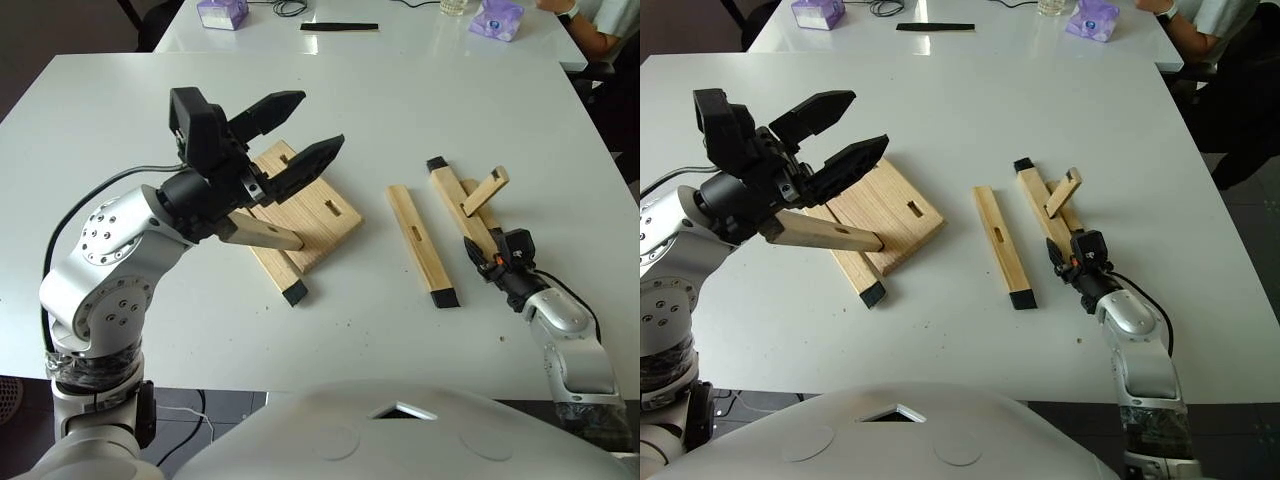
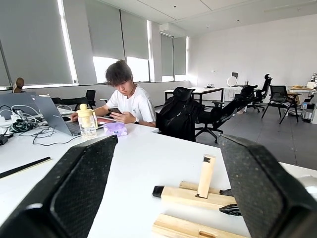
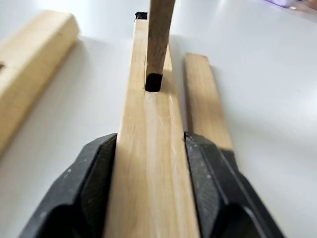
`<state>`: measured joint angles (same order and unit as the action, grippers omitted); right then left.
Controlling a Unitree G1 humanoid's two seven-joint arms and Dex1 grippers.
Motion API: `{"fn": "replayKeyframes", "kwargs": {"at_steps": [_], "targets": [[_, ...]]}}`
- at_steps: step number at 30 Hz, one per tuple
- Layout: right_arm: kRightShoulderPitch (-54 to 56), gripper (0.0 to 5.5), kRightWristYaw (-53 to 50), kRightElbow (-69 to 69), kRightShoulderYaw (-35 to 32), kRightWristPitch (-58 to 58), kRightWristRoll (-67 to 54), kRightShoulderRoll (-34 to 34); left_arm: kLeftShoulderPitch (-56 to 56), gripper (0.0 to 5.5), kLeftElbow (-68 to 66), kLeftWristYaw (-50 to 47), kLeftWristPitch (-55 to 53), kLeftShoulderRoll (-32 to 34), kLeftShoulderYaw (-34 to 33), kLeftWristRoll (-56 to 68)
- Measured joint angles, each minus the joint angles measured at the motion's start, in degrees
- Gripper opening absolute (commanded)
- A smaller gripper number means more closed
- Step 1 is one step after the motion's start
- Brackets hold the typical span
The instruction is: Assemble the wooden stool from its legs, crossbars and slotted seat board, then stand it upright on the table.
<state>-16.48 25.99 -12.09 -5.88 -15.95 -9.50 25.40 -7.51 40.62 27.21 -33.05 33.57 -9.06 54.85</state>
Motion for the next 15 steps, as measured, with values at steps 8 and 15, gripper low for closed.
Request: {"fn": "replayKeyframes", "kwargs": {"at_steps": [8,15], "targets": [[15.3,2.01,11.9,1.7,-5.7,-5.3,-10.6,8.7,-1.6,3.77,-1.6,-0.2,-0.4,1.6,-2.3,0.2],[22.2,2.01,17.9,3.9,-7.9,-8.3,-14.5,13.5,-6.2,3.77,-5.1,0.0,-1.3,2.6,-2.8,0.2]]}}
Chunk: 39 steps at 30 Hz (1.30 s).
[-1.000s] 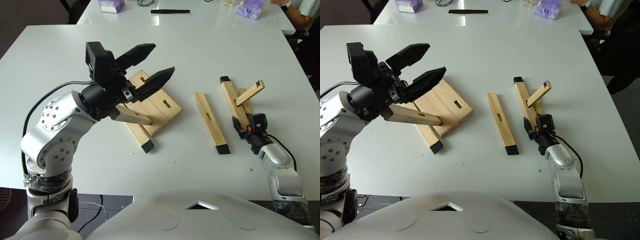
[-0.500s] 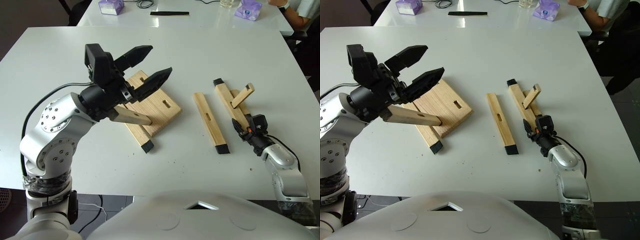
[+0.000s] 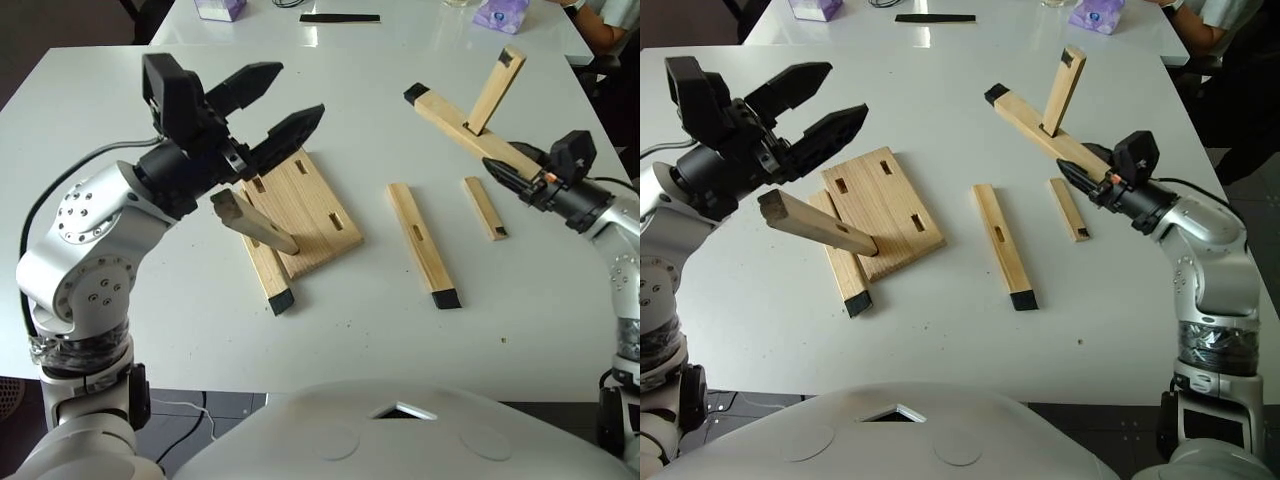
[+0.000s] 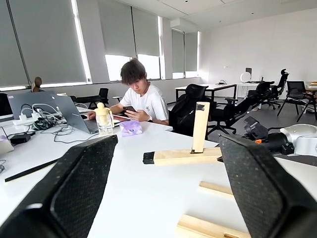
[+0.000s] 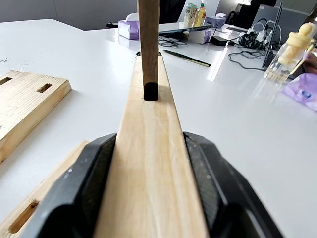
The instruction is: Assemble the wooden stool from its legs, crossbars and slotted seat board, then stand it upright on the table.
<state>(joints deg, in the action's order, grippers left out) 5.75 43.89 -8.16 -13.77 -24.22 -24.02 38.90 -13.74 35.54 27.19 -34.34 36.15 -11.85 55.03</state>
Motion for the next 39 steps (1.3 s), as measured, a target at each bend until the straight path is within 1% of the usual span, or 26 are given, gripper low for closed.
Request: {"fn": "replayKeyframes", "kwargs": {"at_steps": [4,11,15,20,23,24,26,28,32,36,39], "targets": [[1.3,2.01,3.2,-0.3,-0.4,-2.8,-3.1,1.9,-3.6,3.77,-1.3,0.4,-0.8,1.3,-1.1,1.3],[6.6,2.01,14.7,-1.8,0.6,-3.4,-5.2,10.6,-11.6,3.77,-0.1,3.4,-2.7,5.8,-7.2,17.3],[11.0,2.01,20.5,-0.7,1.3,-5.1,-7.1,13.8,-15.4,3.77,-5.2,4.1,-3.0,8.6,-8.7,17.9],[16.0,2.01,23.8,-0.5,2.0,-7.1,-9.6,15.5,-21.3,3.77,-15.9,3.9,-1.9,9.4,-7.1,9.1],[16.8,2.01,24.9,-0.6,2.4,-8.0,-9.9,15.5,-25.2,3.77,-21.8,4.8,1.4,9.4,-2.8,-0.7],[17.2,2.01,25.1,-0.6,2.5,-8.1,-10.0,15.5,-25.7,3.77,-22.8,5.1,1.9,9.4,-1.9,-2.3],[18.6,2.01,25.2,-0.7,2.7,-8.6,-10.3,15.4,-27.3,3.77,-27.0,8.7,4.8,9.0,1.8,-8.1],[19.7,2.01,25.4,-0.9,3.0,-9.5,-11.6,15.3,-27.6,3.77,-29.4,12.5,6.8,8.5,3.9,-11.4],[21.9,2.01,26.0,-2.4,4.3,-11.2,-14.1,14.6,-24.5,3.77,-28.2,18.6,9.8,7.2,8.5,-16.0],[22.0,2.01,27.3,-4.5,5.0,-11.9,-15.5,14.5,-21.1,3.77,-27.3,19.4,11.3,4.0,11.8,-20.1],[23.2,2.01,27.3,-5.0,5.3,-13.4,-16.7,14.0,-19.8,3.77,-27.2,19.5,12.2,2.6,12.4,-21.8]]}}
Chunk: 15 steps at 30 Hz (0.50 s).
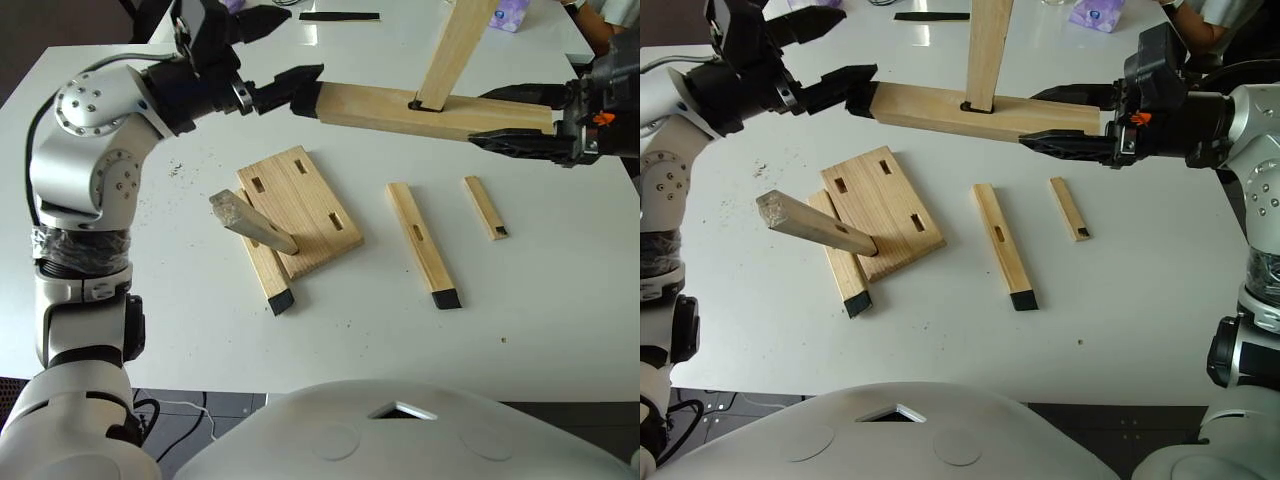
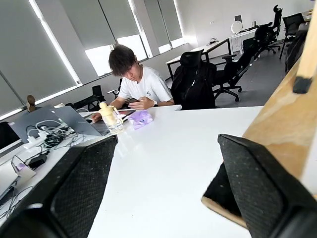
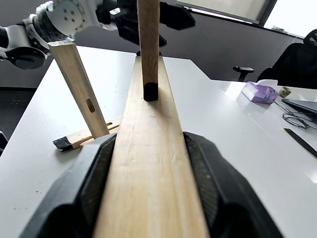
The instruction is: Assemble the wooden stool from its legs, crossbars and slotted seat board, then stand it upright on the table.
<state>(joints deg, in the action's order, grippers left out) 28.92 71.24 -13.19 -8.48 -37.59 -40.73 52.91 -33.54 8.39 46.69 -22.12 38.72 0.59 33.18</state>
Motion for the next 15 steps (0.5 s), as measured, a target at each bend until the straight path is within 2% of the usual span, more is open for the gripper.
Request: {"fn": "replayKeyframes", "kwargs": {"at_steps": [15], "targets": [[7.8,2.00,-5.6,1.7,0.0,-6.1,-6.1,-6.5,5.5,3.77,3.0,-1.7,-0.5,-5.7,1.4,-3.6]]}}
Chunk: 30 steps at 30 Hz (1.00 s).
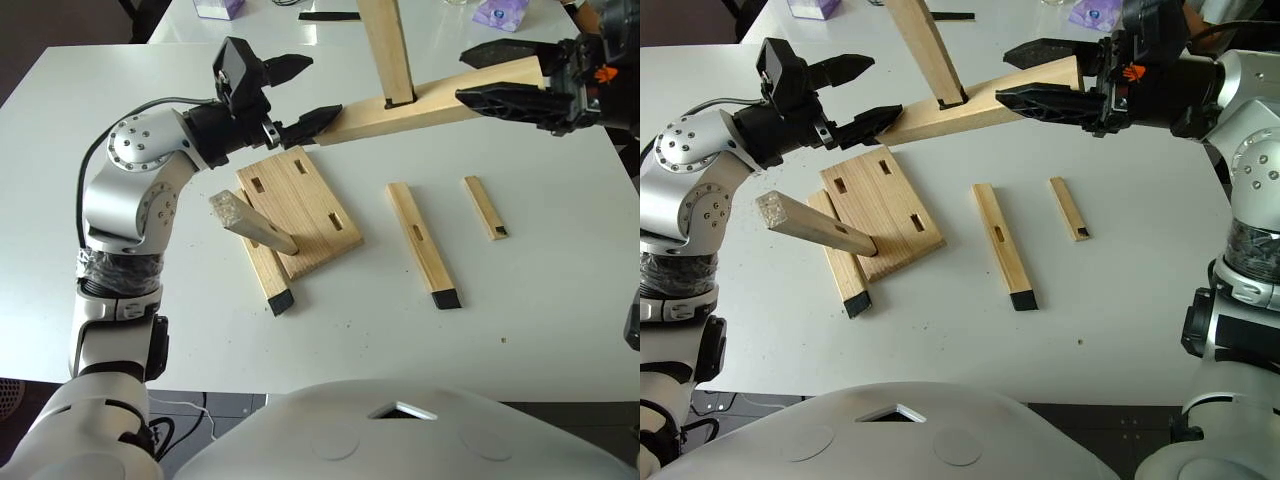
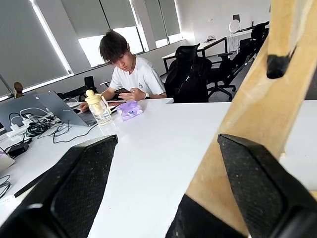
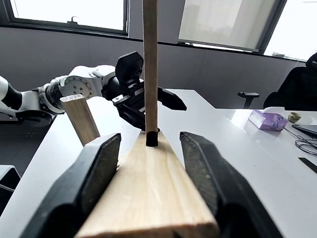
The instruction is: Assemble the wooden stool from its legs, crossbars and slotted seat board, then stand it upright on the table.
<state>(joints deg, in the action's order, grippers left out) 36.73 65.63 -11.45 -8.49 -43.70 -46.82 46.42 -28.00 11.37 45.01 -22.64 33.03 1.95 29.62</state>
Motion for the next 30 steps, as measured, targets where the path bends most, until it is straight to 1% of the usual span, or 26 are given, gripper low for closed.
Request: {"fn": "replayKeyframes", "kwargs": {"at_steps": [5,15,19,26,30], "targets": [[0.5,2.00,-1.3,-1.0,0.3,-0.7,-0.2,-1.3,0.4,3.77,0.5,-0.2,-0.5,-1.3,0.4,-0.1],[7.7,1.99,-1.8,2.0,3.1,-1.2,0.4,-3.8,2.5,3.77,2.4,-1.4,-1.7,-3.8,0.9,-0.3],[9.7,1.99,-0.3,4.8,4.8,0.1,2.4,-4.0,3.5,3.77,2.3,-1.5,-1.7,-3.9,0.5,-0.8],[14.4,1.99,2.5,9.1,6.1,0.7,4.2,-4.0,5.8,3.77,1.6,-1.4,-1.6,-2.0,-2.5,-1.3],[14.8,1.99,6.4,10.6,7.9,2.8,6.9,-2.8,7.2,3.77,1.1,-1.3,-0.7,-1.5,-2.6,-2.6]]}}
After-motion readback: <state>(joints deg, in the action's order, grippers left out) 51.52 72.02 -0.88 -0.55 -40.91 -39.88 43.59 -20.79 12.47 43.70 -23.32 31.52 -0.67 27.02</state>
